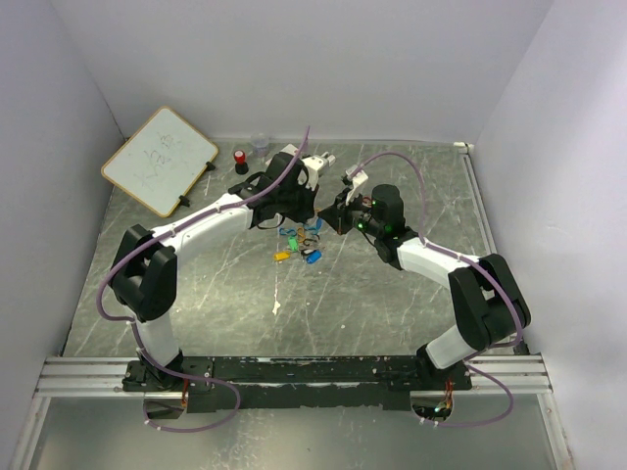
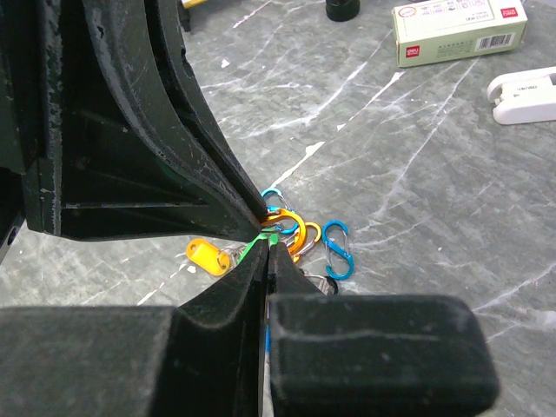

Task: Put the keys on the keyring

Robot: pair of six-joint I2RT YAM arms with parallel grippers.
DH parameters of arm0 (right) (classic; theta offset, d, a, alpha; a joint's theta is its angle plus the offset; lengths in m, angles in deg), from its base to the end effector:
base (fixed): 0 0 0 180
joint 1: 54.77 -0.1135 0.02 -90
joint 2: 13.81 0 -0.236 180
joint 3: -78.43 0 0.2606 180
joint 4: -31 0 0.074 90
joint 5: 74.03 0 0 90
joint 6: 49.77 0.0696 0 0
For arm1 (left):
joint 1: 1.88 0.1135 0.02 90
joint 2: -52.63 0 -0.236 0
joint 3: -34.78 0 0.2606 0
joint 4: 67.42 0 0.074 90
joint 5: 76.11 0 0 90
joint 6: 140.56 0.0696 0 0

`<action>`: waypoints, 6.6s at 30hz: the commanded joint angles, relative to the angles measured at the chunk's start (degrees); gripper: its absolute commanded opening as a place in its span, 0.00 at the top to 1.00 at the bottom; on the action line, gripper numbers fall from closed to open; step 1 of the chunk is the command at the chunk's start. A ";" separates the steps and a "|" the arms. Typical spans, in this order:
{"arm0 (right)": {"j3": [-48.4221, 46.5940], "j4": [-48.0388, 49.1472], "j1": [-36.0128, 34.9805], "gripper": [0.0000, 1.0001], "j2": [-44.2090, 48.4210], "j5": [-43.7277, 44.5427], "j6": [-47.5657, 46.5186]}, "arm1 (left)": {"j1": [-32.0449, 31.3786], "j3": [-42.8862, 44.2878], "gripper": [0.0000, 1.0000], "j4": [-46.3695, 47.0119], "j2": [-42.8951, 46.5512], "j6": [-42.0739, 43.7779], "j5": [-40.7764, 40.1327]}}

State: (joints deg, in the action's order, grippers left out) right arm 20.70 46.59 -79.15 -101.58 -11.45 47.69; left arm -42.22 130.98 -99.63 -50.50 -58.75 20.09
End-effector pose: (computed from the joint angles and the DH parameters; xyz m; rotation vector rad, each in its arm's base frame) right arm 0.3219 0.1811 0.1850 -0.6149 1.7691 0.8230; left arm 0.3331 -0.2927 0.2215 0.6976 2.2059 -0.5661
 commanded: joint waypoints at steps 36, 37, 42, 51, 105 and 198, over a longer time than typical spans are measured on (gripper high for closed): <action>1.10 1.50 0.17 1.00 1.04 3.34 0.88 | -0.18 4.41 0.93 -2.16 -0.65 -2.16 1.98; 1.10 1.58 0.17 1.00 1.10 3.20 0.89 | -0.18 4.54 0.93 -2.26 -0.73 -2.25 1.97; 1.10 1.50 0.21 1.00 1.06 3.16 0.89 | -0.01 4.73 0.93 -2.13 -1.00 -2.51 2.23; 1.23 1.27 0.15 1.00 1.03 3.16 0.92 | 0.14 5.04 0.93 -2.21 -1.33 -2.92 1.74; -0.24 -0.89 2.49 1.00 1.54 4.22 -1.99 | 0.96 -4.15 0.93 5.31 2.80 -0.62 14.78; -3.05 -17.98 4.04 0.46 -2.08 8.90 9.50 | 6.47 -14.64 0.14 5.61 5.33 -16.97 -3.13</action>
State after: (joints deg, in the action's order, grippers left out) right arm 17.44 27.60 -74.32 -103.22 -1.09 56.55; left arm -35.73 117.56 -93.58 -45.32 -76.50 16.61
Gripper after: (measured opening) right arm 0.553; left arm 0.884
